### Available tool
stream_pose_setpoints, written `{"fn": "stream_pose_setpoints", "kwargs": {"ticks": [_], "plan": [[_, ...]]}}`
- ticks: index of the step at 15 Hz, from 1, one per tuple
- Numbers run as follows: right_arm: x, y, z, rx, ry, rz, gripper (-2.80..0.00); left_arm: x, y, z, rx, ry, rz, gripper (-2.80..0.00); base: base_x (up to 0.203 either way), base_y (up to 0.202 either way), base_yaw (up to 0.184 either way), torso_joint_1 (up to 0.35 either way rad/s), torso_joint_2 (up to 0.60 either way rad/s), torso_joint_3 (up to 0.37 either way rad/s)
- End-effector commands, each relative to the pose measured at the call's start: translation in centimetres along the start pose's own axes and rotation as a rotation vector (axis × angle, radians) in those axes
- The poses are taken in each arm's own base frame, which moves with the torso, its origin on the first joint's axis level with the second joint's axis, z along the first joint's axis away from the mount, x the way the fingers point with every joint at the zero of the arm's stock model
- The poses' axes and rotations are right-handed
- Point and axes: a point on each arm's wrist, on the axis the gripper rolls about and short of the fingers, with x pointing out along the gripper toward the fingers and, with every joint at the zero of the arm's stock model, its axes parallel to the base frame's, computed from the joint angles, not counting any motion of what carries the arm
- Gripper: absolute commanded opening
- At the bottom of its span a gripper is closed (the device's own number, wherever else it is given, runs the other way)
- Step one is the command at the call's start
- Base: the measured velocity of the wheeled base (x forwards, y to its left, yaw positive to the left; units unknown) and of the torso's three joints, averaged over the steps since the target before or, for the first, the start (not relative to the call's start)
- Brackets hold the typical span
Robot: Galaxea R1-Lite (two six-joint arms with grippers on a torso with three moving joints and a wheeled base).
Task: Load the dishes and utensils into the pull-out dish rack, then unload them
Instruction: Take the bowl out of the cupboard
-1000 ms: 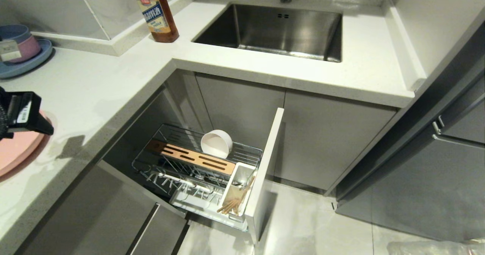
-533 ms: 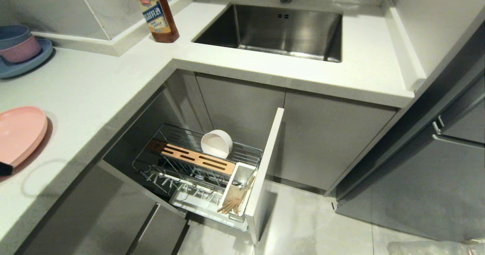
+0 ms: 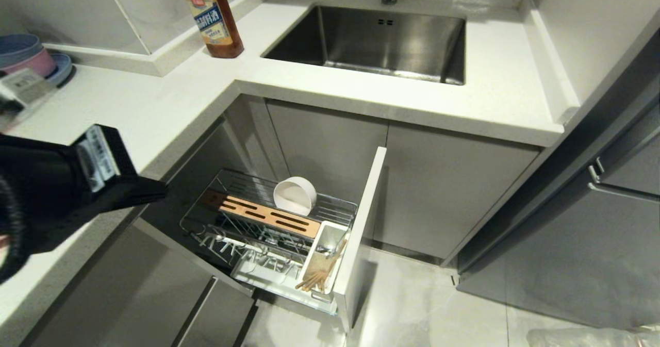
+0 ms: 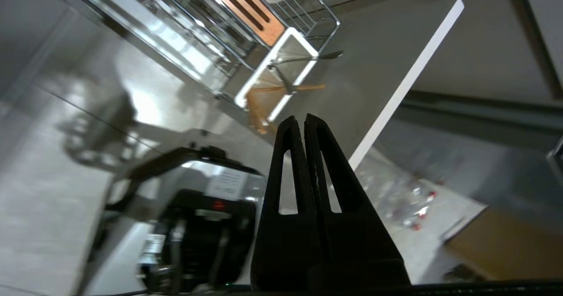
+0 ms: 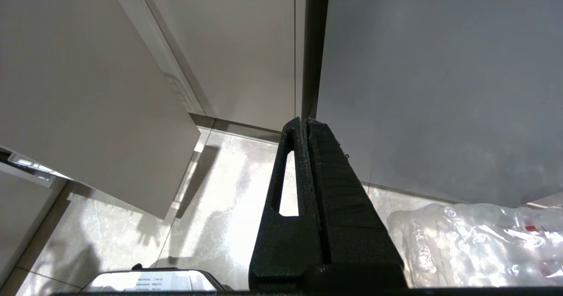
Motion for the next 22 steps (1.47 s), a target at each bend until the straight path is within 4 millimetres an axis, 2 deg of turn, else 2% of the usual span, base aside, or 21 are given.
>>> {"fn": "stream_pose_setpoints", "kwargs": {"ticks": [1,3,9,12,15,16,22], "plan": [[0.0,0.0,-0.1,0.0,0.002,0.0,-2.8,3.5,-0.8,-1.5,-0.012,0.044,0.057,-2.8,0.0,0.0,0.0,0.0,0.0,0.0],[0.0,0.0,-0.1,0.0,0.002,0.0,-2.8,7.4,-1.1,-2.3,-0.046,0.048,0.113,-2.8,0.0,0.0,0.0,0.0,0.0,0.0],[0.0,0.0,-0.1,0.0,0.003,0.0,-2.8,17.9,-0.5,-1.7,-0.132,0.009,0.233,-2.8,0.0,0.0,0.0,0.0,0.0,0.0],[0.0,0.0,-0.1,0.0,0.002,0.0,-2.8,21.9,-0.4,-1.6,-0.155,0.044,0.226,-2.8,0.0,0.0,0.0,0.0,0.0,0.0],[0.0,0.0,0.0,0.0,0.001,0.0,-2.8,24.1,-0.4,-1.3,-0.133,0.072,0.209,-2.8,0.0,0.0,0.0,0.0,0.0,0.0],[0.0,0.0,-0.1,0.0,0.002,0.0,-2.8,24.6,-0.2,-0.9,-0.133,0.064,0.203,0.0,0.0,0.0,0.0,0.0,0.0,0.0],[0.0,0.0,0.0,0.0,0.001,-0.001,-2.8,27.1,-0.3,-0.4,-0.13,0.074,0.165,0.0,0.0,0.0,0.0,0.0,0.0,0.0]]}}
